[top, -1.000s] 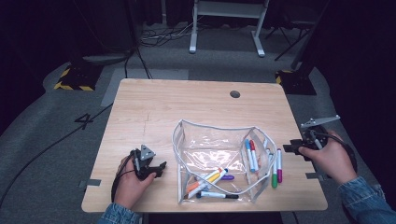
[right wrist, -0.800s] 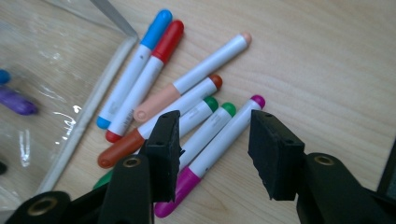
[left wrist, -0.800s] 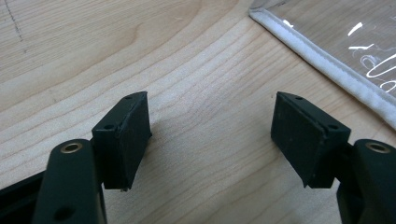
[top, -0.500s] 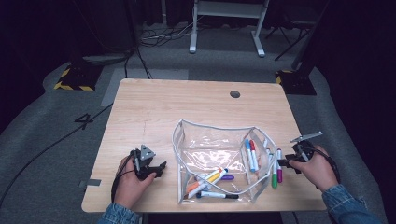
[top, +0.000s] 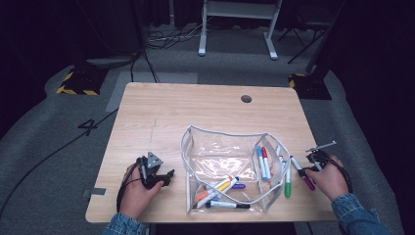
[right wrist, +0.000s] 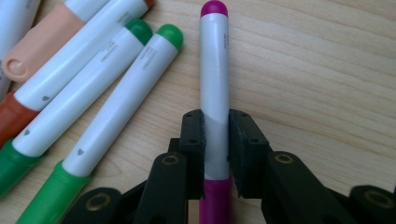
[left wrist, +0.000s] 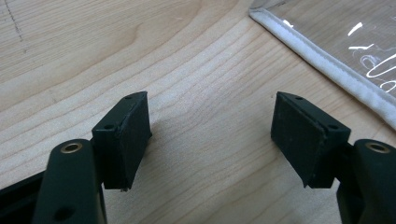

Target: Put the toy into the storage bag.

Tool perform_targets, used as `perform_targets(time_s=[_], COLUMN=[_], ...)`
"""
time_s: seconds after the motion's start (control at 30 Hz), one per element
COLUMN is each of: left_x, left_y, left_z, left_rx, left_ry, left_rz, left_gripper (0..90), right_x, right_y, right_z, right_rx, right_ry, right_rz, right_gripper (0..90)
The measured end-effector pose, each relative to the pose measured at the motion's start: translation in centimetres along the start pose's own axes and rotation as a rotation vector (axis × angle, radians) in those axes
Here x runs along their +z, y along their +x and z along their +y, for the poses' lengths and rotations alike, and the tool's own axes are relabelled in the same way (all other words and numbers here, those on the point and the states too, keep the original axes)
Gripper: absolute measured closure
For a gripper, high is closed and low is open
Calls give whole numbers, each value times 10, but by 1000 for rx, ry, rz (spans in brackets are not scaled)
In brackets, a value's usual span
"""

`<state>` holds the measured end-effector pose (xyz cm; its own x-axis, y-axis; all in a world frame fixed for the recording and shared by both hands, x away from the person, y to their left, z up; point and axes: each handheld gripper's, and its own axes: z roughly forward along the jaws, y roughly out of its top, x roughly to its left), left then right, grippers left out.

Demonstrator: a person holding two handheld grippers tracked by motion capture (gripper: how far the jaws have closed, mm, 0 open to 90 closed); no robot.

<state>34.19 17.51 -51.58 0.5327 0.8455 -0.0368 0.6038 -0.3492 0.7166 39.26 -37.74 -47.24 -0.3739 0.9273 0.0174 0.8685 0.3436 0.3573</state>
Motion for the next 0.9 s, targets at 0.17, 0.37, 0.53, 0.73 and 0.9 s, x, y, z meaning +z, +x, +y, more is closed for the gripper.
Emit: perform_targets(time_s=[0.17,0.37,0.53,0.73,0.9], left_x=[0,0,0,0,0], left_y=[0,0,0,0,0], left_z=[0,0,0,0,0], left_rx=[0,0,0,0,1], left_ry=[0,0,0,0,0], left_rz=[0,0,0,-1,1], left_gripper=[289,290,289,289,289], right_x=[-4,-35,-72,-115,-143], right_y=[-5,-4,4,18,37], right_z=[-1,9,22,40,53], right_rx=[29,7,-34,-96,-168], right_ry=[-13,-77,-131,-190,-224], right_rz=[26,60,73,106,121], right_gripper=[770,770,770,770,770])
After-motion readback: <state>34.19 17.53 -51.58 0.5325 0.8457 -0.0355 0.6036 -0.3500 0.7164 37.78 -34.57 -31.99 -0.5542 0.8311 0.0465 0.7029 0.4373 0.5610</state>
